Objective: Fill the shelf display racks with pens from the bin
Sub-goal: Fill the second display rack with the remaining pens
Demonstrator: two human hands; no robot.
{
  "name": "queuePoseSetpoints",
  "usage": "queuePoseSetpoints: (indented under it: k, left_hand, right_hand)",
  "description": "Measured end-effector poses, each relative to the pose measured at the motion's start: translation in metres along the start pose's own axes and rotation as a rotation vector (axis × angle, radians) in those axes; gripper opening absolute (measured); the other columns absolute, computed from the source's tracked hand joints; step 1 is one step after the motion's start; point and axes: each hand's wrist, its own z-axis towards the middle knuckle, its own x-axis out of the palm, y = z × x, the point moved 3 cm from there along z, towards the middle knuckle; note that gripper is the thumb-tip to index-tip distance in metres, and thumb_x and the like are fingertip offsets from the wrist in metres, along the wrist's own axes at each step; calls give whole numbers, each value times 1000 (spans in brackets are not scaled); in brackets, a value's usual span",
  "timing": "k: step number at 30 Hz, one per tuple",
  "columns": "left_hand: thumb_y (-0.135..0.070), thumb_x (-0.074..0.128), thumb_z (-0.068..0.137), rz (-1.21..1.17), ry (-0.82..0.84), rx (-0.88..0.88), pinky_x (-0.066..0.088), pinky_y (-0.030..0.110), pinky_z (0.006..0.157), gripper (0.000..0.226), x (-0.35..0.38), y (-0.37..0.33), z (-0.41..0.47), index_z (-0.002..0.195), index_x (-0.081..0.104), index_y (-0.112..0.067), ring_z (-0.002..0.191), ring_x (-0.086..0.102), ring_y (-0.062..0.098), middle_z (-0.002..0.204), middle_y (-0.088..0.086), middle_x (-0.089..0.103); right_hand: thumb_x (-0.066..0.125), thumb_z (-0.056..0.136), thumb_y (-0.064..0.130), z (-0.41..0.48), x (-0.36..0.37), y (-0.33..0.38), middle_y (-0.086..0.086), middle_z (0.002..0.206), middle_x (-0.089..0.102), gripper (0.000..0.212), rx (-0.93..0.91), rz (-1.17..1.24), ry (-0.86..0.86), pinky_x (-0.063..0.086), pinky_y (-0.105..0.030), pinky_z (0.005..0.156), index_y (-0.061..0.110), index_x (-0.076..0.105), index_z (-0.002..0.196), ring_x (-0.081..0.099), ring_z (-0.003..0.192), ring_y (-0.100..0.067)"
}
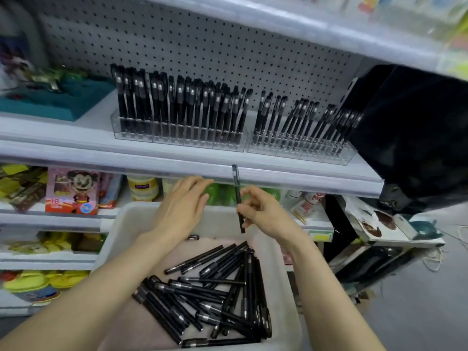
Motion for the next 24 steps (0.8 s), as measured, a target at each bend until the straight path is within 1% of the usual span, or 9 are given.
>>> queuePoseSetpoints:
  k: [2, 4, 7, 9, 12, 15, 18, 21, 24]
  left_hand:
    - [-21, 52, 98, 8, 0, 31, 46, 40, 98, 39, -4, -16, 19, 136, 54, -16, 121, 48, 22, 132, 4, 54]
    - [-20, 52, 98, 30, 2, 81, 45, 40, 100, 40, -6, -34, 40, 138, 53, -17, 125, 45, 21, 135, 3, 51]
    - [-21, 51, 99, 97, 12, 149, 45, 40, 102, 43, -4, -56, 73, 142, 48, -16, 130, 40, 21, 142, 2, 46]
    - [-18, 52, 98, 143, 7, 181, 44, 41, 104, 46, 1, -65, 95, 143, 45, -14, 132, 39, 23, 145, 5, 44]
    - [-9, 59, 93, 250, 21, 205, 40, 38, 106, 55, 14, -70, 122, 145, 41, -10, 133, 40, 26, 146, 9, 43]
    - [-2, 75, 77, 362, 32, 205, 44, 36, 101, 67, 26, -69, 139, 139, 49, -6, 124, 48, 27, 136, 11, 53]
    - [-3, 86, 60, 403, -23, 220, 49, 38, 94, 71, 34, -67, 146, 126, 61, -6, 111, 55, 27, 121, 9, 62]
    - [-1, 85, 57, 386, -71, 244, 49, 39, 94, 69, 37, -68, 146, 122, 63, -6, 110, 54, 28, 118, 9, 62]
    - [2, 81, 59, 378, -75, 240, 46, 40, 98, 69, 39, -66, 144, 125, 61, -5, 114, 51, 29, 121, 10, 60]
  right_hand:
    - [61, 94, 17, 11, -22, 9, -5, 78, 61, 5, -30, 37, -97, 58, -47, 77, 13, 58, 97, 62, 65, -22]
    - [66, 92, 18, 22, -46, 17, -7, 80, 64, 11, -48, 72, -219, 59, -45, 74, 8, 61, 93, 65, 66, -23]
    - [69, 90, 14, 40, -83, 30, -5, 84, 65, 6, -111, 39, -395, 60, -39, 72, 12, 63, 90, 66, 71, -20]
    - [69, 89, 13, 52, -106, 39, 0, 82, 64, 8, -163, -11, -511, 58, -33, 73, 17, 63, 92, 64, 75, -17]
    - [69, 89, 19, 70, -134, 52, 3, 79, 66, 6, -217, -38, -658, 57, -35, 78, 19, 65, 93, 64, 77, -16]
    - [65, 92, 24, 90, -141, 61, 1, 80, 71, 12, -224, -45, -698, 58, -37, 81, 14, 67, 99, 70, 77, -15]
    - [63, 93, 26, 111, -137, 64, 0, 82, 72, 19, -230, -117, -694, 57, -40, 83, 11, 69, 103, 71, 79, -17]
    - [65, 92, 26, 127, -130, 60, -1, 82, 73, 16, -215, -146, -669, 56, -37, 83, 13, 71, 101, 70, 80, -19]
    - [69, 89, 26, 138, -122, 48, -5, 94, 74, 23, -164, -216, -627, 52, -28, 85, 10, 73, 105, 68, 88, -20]
